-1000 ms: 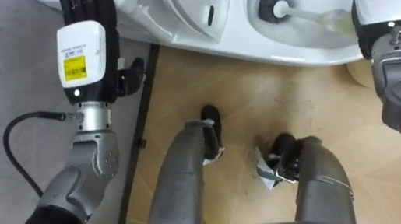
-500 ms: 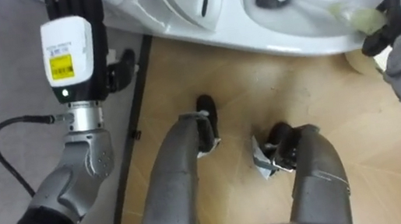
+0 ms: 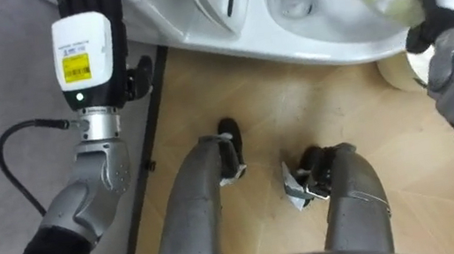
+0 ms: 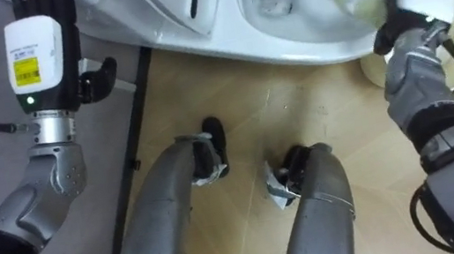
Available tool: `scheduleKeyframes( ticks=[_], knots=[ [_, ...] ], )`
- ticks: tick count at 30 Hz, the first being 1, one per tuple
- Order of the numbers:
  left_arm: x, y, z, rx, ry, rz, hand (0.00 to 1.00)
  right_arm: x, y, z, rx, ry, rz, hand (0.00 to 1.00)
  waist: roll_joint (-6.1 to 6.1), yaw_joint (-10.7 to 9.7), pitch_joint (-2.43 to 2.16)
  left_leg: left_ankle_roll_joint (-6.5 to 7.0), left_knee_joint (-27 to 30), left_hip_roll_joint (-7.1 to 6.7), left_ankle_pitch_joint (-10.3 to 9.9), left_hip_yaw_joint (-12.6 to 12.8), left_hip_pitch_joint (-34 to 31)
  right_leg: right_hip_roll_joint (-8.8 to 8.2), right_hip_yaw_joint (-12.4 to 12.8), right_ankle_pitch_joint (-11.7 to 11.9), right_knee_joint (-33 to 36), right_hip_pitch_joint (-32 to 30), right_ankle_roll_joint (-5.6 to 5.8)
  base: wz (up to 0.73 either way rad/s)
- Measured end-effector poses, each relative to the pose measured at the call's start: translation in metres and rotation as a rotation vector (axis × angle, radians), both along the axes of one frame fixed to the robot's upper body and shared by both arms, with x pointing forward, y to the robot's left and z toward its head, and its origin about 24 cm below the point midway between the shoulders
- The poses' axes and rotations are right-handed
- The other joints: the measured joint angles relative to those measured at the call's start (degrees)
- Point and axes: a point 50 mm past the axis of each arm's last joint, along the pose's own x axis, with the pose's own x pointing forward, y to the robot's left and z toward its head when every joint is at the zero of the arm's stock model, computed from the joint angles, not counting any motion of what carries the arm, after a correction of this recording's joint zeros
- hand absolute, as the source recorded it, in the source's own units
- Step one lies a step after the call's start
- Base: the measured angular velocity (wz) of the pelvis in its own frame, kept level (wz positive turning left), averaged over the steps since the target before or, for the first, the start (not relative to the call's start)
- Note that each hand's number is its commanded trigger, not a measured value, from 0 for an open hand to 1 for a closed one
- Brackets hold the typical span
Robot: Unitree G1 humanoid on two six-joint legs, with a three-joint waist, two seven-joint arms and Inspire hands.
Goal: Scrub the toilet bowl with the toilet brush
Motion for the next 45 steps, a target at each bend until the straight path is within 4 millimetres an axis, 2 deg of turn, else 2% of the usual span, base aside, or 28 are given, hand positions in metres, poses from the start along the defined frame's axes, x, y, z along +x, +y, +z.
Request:
scheduleKeyframes(
  ticks=[2, 4, 5, 10, 17, 21, 23, 26, 28, 31, 32, 34, 36, 40, 45],
  knots=[
    [0.000, -0.002, 0.000, -0.002, 0.001, -0.013, 0.00, 0.001, 0.001, 0.001, -0.041, 0.012, 0.014, 1.00, 0.22, 1.0, -0.12, -0.19, 0.0, 0.15, -0.2, 0.0, 0.0, 0.15, 0.1, 0.0, -0.1, -0.1, -0.03, -0.04],
    [-0.002, -0.003, -0.001, -0.003, 0.006, -0.020, 0.00, 0.003, 0.003, 0.004, -0.096, 0.026, 0.045, 1.00, 0.97, 1.9, -0.51, -0.52, 0.3, 1.12, -0.4, -0.2, 0.0, 1.73, 0.1, 0.5, -1.7, 0.7, -0.09, -0.07],
    [-0.002, -0.003, -0.002, -0.003, 0.009, -0.018, 0.00, 0.004, 0.004, 0.005, -0.101, 0.029, 0.051, 1.00, 1.08, 2.0, -0.58, -0.66, 0.3, 1.24, -0.5, -0.4, 0.1, 1.93, -0.1, 0.5, -2.0, 1.0, -0.20, -0.05],
    [-0.008, 0.001, -0.004, -0.035, 0.018, -0.014, 0.00, 0.007, 0.021, 0.012, -0.180, 0.029, 0.134, 1.00, 1.46, 1.7, -0.59, -1.35, -0.1, 2.36, -0.9, -0.8, 0.8, 3.14, -1.3, 0.4, -3.7, 2.7, -0.70, 0.00],
    [-0.015, 0.003, -0.004, -0.112, 0.008, -0.023, 0.00, 0.000, 0.041, 0.017, -0.240, 0.018, 0.207, 1.00, 1.14, 1.5, -0.66, -1.91, -0.9, 2.41, -1.0, -1.4, 1.0, 3.69, -1.5, 0.5, -5.1, 3.2, -0.81, 0.00],
    [-0.017, 0.008, -0.005, -0.125, 0.005, -0.031, 0.00, 0.005, 0.038, 0.022, -0.242, 0.029, 0.194, 1.00, 0.92, 1.6, -0.62, -1.90, 0.0, 2.73, -1.0, -1.3, 0.7, 3.91, -1.6, 0.5, -5.0, 3.3, -0.83, 0.00],
    [-0.016, 0.010, -0.004, -0.111, 0.005, -0.039, 0.00, 0.006, 0.031, 0.021, -0.206, 0.033, 0.162, 1.00, 0.81, 1.7, -0.57, -1.89, 0.1, 2.79, -1.0, -1.3, 0.9, 3.97, -1.6, 0.5, -4.8, 3.5, -0.83, 0.00],
    [-0.014, 0.013, -0.001, -0.087, -0.005, -0.040, 0.00, 0.005, 0.010, 0.016, -0.005, 0.015, 0.032, 1.00, 0.18, 1.3, -0.43, -1.87, -0.1, 2.65, -0.9, -1.2, 0.7, 3.36, -1.5, 0.4, -4.4, 3.0, -0.93, 0.00],
    [-0.015, 0.016, -0.001, -0.084, -0.020, -0.023, 0.00, 0.003, 0.002, 0.011, 0.242, -0.035, -0.091, 1.00, -1.66, 0.7, -0.44, -1.78, -0.2, 2.27, -0.9, -0.4, 0.4, 3.02, 0.0, 0.3, -3.2, 1.3, -0.81, -0.11],
    [-0.016, 0.018, 0.001, -0.079, -0.049, 0.005, 0.00, 0.005, -0.006, 0.015, 0.477, -0.134, -0.219, 1.00, -2.43, -1.2, -0.12, -1.31, 0.0, 1.67, -0.6, 0.3, -0.4, 2.19, 0.7, 0.1, -1.6, -0.2, -0.59, 0.04],
    [-0.016, 0.019, 0.003, -0.077, -0.061, 0.019, 0.00, 0.006, -0.008, 0.017, 0.610, -0.194, -0.283, 1.00, -2.95, -1.9, 0.04, -1.18, -0.1, 1.16, -0.3, 0.4, -0.6, 1.54, 1.4, 0.0, -1.0, -0.9, -0.48, 0.03],
    [-0.015, 0.020, 0.004, -0.072, -0.065, 0.038, 0.00, 0.005, -0.012, 0.017, 0.800, -0.251, -0.391, 1.00, -3.18, -3.9, 0.06, -0.66, 0.1, 0.64, 0.1, 0.9, -0.8, 0.65, 1.7, -0.3, 0.1, -1.5, -0.19, 0.09],
    [-0.013, 0.020, 0.005, -0.068, -0.069, 0.048, 0.00, 0.002, -0.011, 0.012, 0.928, -0.264, -0.461, 1.00, -3.18, -4.8, 0.06, -0.36, 0.1, 0.33, 0.3, 0.8, -1.0, 0.40, 1.9, -0.3, 0.4, -1.9, 0.05, 0.06],
    [-0.008, 0.016, 0.005, -0.071, -0.076, 0.059, 0.00, -0.004, -0.005, -0.002, 1.137, -0.263, -0.580, 1.00, -3.12, -5.6, 0.03, 0.33, 0.2, -0.11, 0.8, 1.0, -1.3, -0.36, 1.9, -0.1, 1.1, -2.3, 0.57, 0.04],
    [-0.006, 0.014, 0.004, -0.066, -0.059, 0.060, 0.00, -0.008, 0.006, -0.016, 1.264, -0.243, -0.668, 1.00, -3.02, -6.1, -0.01, 0.53, -0.2, -0.22, 0.9, 1.1, -0.6, -0.21, 1.7, 0.3, 0.9, -1.4, 0.78, 0.00]
  ],
)
